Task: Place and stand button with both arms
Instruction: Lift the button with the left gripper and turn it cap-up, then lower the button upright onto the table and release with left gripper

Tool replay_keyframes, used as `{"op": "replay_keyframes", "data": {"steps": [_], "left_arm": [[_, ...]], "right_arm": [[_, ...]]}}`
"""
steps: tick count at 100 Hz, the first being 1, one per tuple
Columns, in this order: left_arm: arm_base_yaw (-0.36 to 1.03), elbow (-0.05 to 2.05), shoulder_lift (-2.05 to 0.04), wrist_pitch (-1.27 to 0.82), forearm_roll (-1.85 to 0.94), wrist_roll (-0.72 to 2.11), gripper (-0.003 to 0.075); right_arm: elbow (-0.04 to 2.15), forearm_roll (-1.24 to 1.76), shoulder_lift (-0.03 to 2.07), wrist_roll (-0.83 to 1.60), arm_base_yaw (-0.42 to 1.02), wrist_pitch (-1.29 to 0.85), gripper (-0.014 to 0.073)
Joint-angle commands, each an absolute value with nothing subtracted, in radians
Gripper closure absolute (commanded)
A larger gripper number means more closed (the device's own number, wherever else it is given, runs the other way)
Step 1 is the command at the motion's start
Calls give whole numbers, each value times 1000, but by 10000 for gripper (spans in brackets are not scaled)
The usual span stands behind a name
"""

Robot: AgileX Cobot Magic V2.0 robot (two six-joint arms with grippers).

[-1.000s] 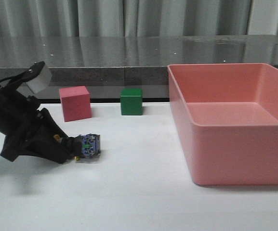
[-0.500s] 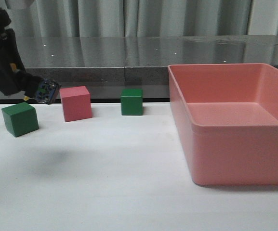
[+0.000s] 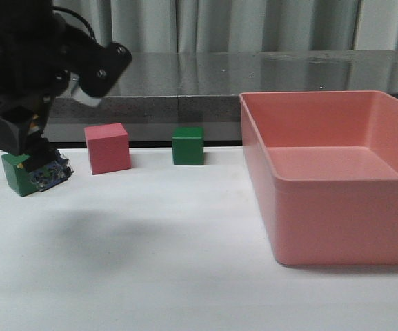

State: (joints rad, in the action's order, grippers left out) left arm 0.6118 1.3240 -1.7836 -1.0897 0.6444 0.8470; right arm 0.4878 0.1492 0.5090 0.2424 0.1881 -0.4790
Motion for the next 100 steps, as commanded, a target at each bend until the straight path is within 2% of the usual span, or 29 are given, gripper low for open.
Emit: {"op": "replay_keyframes", "data": {"steps": [1, 44, 100], "left_arm": [[657, 1354, -1781, -1124, 796, 767, 739], [714, 1354, -1889, -1148, 932, 713, 739], [714, 1354, -1926, -1140, 901, 716, 739]], "right_arm": [[515, 144, 510, 239, 185, -413, 663], [515, 144, 510, 239, 185, -439, 663], [515, 144, 510, 239, 188, -441, 663]]}}
